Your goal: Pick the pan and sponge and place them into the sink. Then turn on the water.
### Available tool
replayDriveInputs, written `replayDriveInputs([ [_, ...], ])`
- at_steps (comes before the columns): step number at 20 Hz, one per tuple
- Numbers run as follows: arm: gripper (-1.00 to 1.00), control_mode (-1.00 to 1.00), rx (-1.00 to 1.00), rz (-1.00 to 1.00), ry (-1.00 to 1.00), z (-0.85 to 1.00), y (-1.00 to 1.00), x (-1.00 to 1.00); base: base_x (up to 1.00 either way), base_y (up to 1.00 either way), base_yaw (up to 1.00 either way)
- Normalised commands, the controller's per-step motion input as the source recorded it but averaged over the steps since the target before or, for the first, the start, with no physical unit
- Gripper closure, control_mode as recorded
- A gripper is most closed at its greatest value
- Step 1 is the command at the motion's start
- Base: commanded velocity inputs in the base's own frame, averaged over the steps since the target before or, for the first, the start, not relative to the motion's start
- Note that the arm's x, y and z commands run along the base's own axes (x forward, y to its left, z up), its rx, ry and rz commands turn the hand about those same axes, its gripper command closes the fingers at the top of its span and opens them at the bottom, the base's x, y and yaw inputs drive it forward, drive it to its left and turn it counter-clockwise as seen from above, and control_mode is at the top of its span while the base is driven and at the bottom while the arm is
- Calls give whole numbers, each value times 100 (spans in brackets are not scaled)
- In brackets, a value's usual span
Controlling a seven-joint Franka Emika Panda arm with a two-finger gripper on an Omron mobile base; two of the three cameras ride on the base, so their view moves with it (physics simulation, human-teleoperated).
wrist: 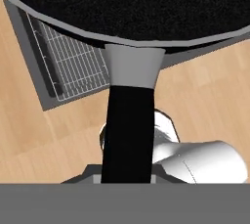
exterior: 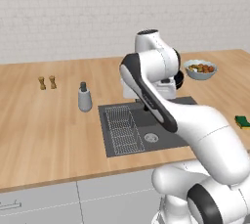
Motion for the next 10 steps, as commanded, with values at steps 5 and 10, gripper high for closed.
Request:
replayDriveInputs([
  [5, 100, -100, 1, -12, 1, 2, -71, 0, 0, 0, 0],
  [10, 100, -100, 1, -1, 0, 0, -75, 0, 0, 0, 0],
])
